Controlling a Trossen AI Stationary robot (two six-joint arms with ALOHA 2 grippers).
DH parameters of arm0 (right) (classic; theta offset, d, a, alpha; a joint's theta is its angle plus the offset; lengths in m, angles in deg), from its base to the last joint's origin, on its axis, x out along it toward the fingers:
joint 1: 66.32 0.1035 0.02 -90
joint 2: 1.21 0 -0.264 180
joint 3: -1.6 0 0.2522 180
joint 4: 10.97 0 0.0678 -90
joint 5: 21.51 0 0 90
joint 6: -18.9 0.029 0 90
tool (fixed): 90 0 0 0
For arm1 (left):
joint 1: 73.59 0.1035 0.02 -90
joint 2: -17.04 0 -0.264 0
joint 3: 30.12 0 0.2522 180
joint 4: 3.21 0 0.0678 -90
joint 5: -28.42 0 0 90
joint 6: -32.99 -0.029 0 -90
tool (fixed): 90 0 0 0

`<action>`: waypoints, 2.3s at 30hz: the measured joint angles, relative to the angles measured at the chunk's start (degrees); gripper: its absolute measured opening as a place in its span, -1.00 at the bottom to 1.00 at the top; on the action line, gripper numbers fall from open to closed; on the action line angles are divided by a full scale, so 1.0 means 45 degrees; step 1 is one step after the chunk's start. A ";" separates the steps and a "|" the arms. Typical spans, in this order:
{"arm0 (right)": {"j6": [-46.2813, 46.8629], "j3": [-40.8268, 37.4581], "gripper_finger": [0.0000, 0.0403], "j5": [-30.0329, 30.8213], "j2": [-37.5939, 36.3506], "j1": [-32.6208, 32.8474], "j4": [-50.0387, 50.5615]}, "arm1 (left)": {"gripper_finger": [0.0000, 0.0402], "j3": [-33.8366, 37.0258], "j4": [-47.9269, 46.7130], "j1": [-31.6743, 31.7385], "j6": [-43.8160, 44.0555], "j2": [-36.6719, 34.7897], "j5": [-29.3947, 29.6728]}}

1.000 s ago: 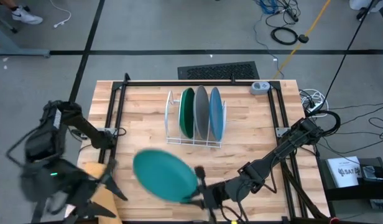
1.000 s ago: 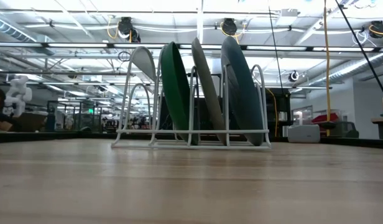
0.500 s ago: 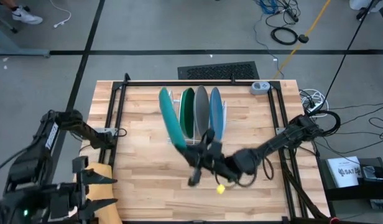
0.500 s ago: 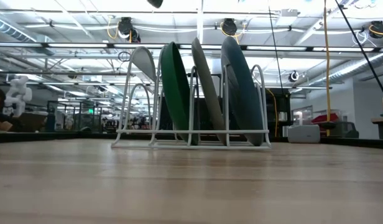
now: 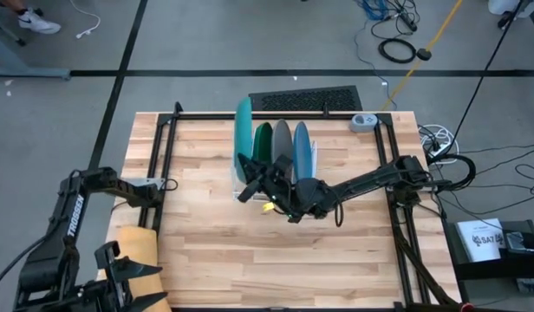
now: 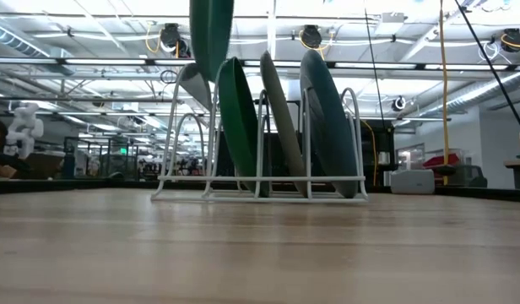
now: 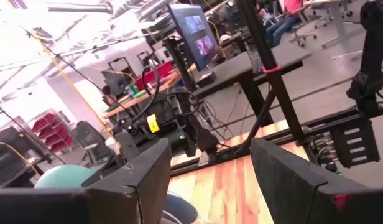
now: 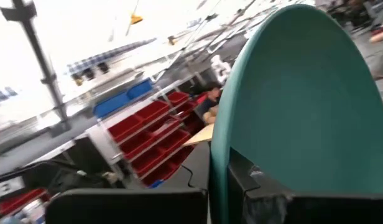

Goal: Sort dishes
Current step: Put the light green plate in the dish rack

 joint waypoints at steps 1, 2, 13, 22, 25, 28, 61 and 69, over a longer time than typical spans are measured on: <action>0.0016 0.0000 -0.98 0.0183 0.0048 -0.0055 -0.0026 | 0.10 0.0000 -0.0005 -0.0019 0.0017 0.0005 0.0007; 0.0015 0.0000 -0.98 0.0391 0.0067 -0.0087 -0.0129 | 0.10 0.0000 -0.0005 -0.0040 0.0031 0.0005 0.0004; 0.0796 0.0000 -0.98 0.0577 0.0093 -0.0643 0.0641 | 0.10 0.0029 -0.0034 0.0007 -0.0096 -0.0317 0.0005; 0.1904 -0.0005 -0.98 0.0502 0.0787 -0.1249 0.0897 | 0.10 0.0049 -0.0126 -0.0022 0.0284 -0.0393 0.0000; 0.2014 0.0005 -0.98 0.0571 0.0952 -0.1286 0.0878 | 0.10 0.0049 -0.0121 -0.0022 0.0284 -0.0393 -0.0006; 0.2483 0.0005 -0.98 0.0522 0.1010 -0.1321 0.1581 | 0.10 0.0049 -0.0124 -0.0025 0.0294 -0.0393 -0.0007; 0.2589 0.0005 -0.22 0.0124 0.1174 -0.1282 0.2086 | 0.10 0.0049 -0.0155 -0.0027 0.0608 -0.0393 -0.0322; 0.2178 0.0005 -0.06 0.0249 0.1174 -0.1325 0.2070 | 0.10 0.0049 -0.0165 -0.0027 0.0624 -0.0393 -0.0330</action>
